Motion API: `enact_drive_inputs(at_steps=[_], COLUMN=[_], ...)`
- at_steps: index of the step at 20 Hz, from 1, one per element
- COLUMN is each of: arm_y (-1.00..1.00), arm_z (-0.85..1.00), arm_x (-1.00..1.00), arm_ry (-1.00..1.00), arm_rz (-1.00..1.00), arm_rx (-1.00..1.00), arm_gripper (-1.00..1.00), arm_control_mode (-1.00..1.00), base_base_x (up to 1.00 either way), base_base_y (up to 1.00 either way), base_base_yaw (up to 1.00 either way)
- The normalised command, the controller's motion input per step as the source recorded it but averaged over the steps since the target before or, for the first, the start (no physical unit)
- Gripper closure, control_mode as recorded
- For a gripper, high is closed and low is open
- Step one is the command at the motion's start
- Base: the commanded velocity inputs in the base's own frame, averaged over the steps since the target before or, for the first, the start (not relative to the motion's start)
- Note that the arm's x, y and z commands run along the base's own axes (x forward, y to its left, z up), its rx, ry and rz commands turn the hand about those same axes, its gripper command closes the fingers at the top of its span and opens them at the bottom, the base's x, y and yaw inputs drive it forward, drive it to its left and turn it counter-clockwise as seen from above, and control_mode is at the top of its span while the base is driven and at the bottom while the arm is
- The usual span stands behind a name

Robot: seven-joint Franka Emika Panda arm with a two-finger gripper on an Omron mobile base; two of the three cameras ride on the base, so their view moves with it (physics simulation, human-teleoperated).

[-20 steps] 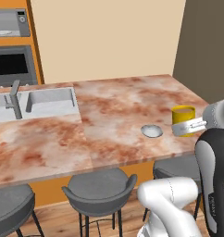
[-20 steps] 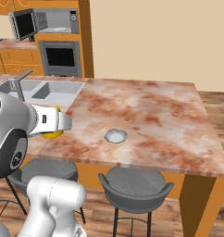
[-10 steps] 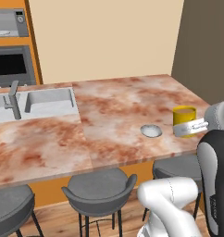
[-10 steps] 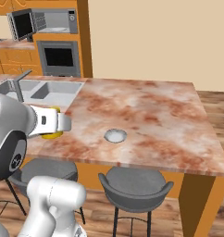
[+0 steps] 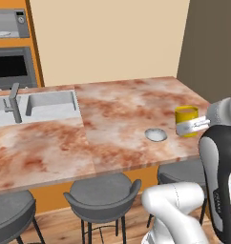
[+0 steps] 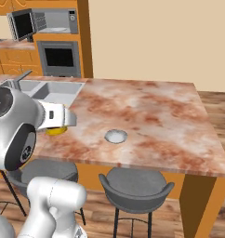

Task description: Pick the cup of tea, navigate to the dining table, and place it on the saucer.

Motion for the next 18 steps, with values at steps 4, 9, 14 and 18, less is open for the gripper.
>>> enact_drive_inputs(at_steps=[4,9,14,18], arm_y=[-0.35,-0.48,-0.38,-0.06], arm_z=[0.00,0.00,-0.08,-0.23], arm_x=[1.00,1.00,1.00,0.91], arm_ry=[0.12,0.06,0.01,0.00], arm_rz=[0.25,0.55,0.44,0.29], arm_rx=[0.01,0.00,0.00,0.00], arm_gripper=[1.00,1.00,1.00,1.00], arm_control_mode=[-1.00,-1.00,-1.00,-1.00], base_base_x=[0.00,0.00,0.00,0.00], base_base_y=[0.00,0.00,0.00,0.00], base_base_yaw=[0.00,0.00,0.00,0.00])
